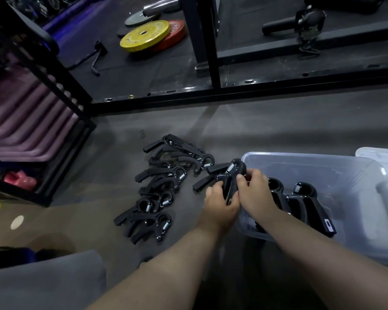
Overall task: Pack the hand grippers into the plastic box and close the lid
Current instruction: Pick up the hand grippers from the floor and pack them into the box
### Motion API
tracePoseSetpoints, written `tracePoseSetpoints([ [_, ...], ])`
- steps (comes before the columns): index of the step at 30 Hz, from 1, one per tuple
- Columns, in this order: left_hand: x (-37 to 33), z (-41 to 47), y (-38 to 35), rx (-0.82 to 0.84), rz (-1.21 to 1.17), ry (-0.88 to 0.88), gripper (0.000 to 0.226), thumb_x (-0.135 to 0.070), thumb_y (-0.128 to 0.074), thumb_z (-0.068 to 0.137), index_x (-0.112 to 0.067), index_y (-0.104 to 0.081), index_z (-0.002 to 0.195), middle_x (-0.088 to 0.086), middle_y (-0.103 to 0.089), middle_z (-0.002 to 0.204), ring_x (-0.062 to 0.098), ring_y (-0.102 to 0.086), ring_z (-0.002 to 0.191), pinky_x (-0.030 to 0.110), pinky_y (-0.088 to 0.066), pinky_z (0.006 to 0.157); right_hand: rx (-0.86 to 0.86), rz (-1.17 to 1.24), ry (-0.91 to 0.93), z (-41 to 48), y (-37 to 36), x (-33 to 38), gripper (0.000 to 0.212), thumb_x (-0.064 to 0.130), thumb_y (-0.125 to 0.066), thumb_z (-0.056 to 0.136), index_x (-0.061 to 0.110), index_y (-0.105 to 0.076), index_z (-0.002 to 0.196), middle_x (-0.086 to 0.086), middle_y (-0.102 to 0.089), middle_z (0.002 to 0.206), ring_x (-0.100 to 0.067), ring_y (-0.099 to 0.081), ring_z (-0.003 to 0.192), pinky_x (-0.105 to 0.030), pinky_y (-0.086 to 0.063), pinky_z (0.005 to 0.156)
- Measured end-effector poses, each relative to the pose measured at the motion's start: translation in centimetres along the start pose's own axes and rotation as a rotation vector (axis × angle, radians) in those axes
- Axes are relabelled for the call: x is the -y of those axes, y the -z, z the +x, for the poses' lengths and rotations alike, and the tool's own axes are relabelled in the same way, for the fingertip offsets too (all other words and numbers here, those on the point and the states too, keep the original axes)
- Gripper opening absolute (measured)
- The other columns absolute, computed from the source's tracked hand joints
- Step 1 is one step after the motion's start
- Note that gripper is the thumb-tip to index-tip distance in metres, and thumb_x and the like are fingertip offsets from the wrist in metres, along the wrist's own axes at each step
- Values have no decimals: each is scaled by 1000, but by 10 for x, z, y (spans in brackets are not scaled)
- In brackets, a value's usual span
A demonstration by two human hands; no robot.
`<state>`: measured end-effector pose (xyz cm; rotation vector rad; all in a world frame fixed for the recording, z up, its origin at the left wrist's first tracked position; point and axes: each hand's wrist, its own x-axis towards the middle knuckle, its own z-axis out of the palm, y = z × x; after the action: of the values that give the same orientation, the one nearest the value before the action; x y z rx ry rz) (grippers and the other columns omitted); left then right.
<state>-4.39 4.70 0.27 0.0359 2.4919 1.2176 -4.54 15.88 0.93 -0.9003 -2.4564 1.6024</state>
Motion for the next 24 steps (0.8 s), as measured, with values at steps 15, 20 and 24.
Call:
tracePoseSetpoints([
  [15, 49, 14, 13, -17, 207, 277, 53, -52, -57, 81, -21, -53, 124, 6, -55, 124, 27, -53, 117, 42, -43, 101, 35, -369, 315, -3, -18, -1, 60, 19, -49, 83, 6, -46, 142, -11, -22, 160, -30, -24, 146, -46, -24, 118],
  [20, 59, 20, 11, 316, 364, 331, 24, -36, -52, 88, -14, -59, 96, 10, -63, 101, 31, -61, 102, 30, -46, 84, 70, -377, 300, 7, -23, 1, 59, 10, -52, 87, 9, -42, 144, -3, -14, 163, -22, -10, 150, -47, -18, 120],
  [24, 60, 32, 6, 346, 445, 290, 17, -30, -44, 80, -16, -54, 82, 11, -61, 93, 37, -62, 96, 35, -50, 80, 54, -361, 331, 8, -29, -8, 54, 12, -50, 89, 10, -44, 143, 2, -7, 164, -19, -4, 151, -42, -12, 122],
])
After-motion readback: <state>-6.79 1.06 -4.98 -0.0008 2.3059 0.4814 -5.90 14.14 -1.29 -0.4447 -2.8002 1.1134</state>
